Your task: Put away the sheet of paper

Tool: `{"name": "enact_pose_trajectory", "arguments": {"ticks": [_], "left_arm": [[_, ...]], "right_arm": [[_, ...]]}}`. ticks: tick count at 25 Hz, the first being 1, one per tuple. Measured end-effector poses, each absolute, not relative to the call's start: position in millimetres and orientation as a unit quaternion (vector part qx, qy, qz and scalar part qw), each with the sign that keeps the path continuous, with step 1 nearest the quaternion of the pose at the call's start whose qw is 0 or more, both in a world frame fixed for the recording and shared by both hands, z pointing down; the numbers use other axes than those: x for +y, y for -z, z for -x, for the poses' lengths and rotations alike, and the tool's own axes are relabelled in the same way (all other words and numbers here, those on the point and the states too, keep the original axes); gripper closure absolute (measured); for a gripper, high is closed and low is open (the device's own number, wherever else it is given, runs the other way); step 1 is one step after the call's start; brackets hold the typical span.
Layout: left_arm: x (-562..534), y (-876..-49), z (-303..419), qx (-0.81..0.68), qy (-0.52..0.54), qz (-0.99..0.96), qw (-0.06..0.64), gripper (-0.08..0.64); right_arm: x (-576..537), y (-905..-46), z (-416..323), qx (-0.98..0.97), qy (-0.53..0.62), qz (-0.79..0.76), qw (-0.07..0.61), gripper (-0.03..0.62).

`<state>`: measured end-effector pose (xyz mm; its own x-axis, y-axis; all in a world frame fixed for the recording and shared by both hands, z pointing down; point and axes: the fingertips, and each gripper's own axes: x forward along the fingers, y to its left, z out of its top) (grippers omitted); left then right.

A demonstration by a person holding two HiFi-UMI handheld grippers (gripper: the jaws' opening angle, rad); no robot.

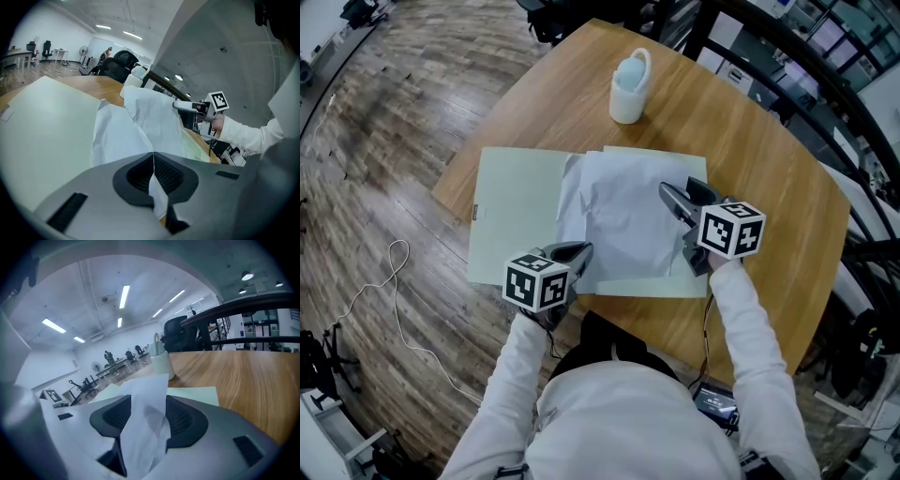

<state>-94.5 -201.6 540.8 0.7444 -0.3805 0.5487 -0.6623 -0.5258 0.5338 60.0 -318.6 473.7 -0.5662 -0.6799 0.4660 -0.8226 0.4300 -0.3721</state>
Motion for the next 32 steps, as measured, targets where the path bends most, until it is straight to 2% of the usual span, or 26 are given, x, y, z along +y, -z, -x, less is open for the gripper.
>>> {"name": "enact_pose_trajectory", "arguments": {"ticks": [7,11,13,20,32], "left_arm": [[-202.9,-545.4,93.7,-0.306,-0.193,-0.849,0.384,0.543],[-203.4,-547.8,92.2,-0.309,-0.195,-0.848,0.385,0.543],[-203.4,-548.2,91.3,-0.31,-0.196,-0.847,0.385,0.543],[-202.1,-546.9,91.2,-0.313,-0.197,-0.845,0.386,0.543],[-203.2,-550.5,93.1,-0.313,-0.193,-0.843,0.393,0.543]], "right_arm": [[-335.5,-449.4,-88.1,-0.817,-0.223,-0.516,0.127,0.353],[-343.6,-438.8,-71.0,-0.83,-0.2,-0.506,0.127,0.369],[-346.5,-442.8,-52.4,-0.839,-0.201,-0.487,0.136,0.396],[-354.5,-485.3,-0.7,-0.835,-0.239,-0.463,0.179,0.396],[-363.4,-532.7,0.4,-0.794,-0.261,-0.499,0.229,0.396]]}}
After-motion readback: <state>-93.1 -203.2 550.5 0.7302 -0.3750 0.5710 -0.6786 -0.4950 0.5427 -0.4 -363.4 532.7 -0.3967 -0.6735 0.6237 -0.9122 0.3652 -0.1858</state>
